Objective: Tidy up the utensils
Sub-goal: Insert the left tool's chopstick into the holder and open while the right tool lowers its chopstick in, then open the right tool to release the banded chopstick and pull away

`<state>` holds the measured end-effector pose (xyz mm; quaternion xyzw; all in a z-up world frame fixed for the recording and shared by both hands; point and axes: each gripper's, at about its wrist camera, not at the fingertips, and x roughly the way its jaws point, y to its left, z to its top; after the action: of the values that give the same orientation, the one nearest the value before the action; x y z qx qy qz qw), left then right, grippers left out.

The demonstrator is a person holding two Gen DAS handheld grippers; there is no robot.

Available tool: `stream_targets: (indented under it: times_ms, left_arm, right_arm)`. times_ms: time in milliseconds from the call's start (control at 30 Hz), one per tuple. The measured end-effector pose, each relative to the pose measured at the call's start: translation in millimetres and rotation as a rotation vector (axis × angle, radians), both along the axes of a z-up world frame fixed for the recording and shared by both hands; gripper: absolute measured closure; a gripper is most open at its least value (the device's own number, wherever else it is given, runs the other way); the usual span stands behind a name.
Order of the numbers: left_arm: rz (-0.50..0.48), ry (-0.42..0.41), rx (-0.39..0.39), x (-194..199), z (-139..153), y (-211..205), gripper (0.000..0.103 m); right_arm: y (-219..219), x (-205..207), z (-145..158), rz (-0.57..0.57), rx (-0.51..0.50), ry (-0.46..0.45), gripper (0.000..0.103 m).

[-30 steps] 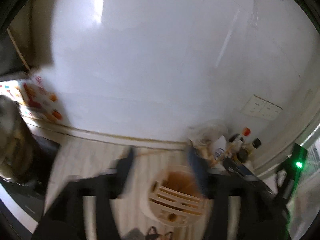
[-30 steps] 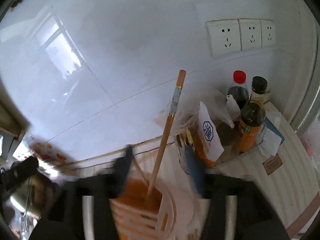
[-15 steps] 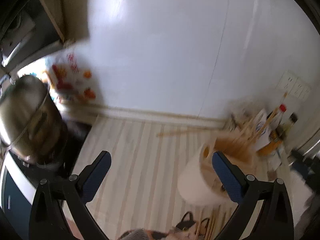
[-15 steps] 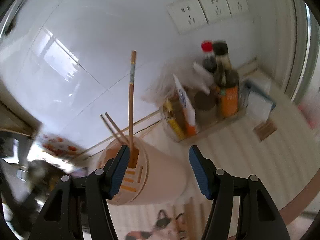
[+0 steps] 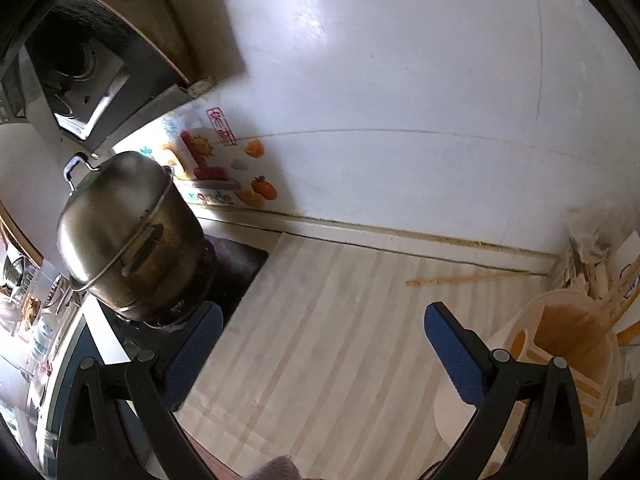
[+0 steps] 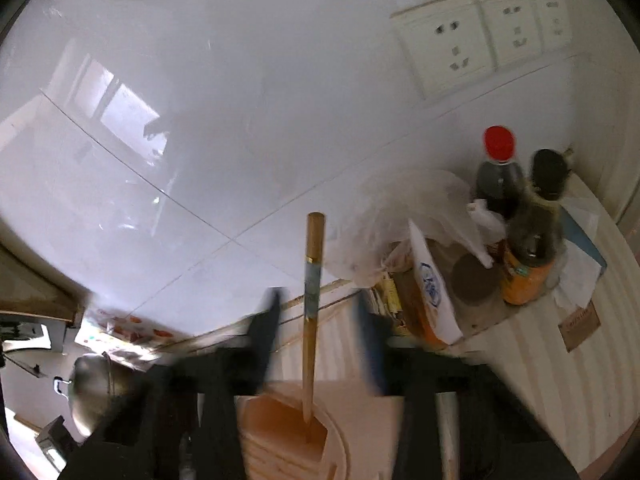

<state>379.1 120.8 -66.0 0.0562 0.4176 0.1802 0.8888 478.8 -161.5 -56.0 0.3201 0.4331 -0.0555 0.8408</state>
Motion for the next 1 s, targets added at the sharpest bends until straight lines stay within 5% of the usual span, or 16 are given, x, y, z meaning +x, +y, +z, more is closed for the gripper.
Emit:
stream_targets:
  times_ms: [267,467,1000]
  left_arm:
    - [0.023,0.024,-0.042,-4.7,-6.4,5.9,0.0]
    - [0.033,0.022,-0.059,-10.9,-4.2,10.0,0.0]
    - [0.036,0.043,-0.07,-22.8,-8.5,7.2,0.0]
  right_arm:
    - [43.1,-16.1,47.6,0.119,-0.278,-0.142,0.096]
    - [92.7,-19.3,40.6,0.298,-0.493,-0.12,0.095]
    - [83.7,-12.2,29.9,0.314,-0.499,-0.082,0.094]
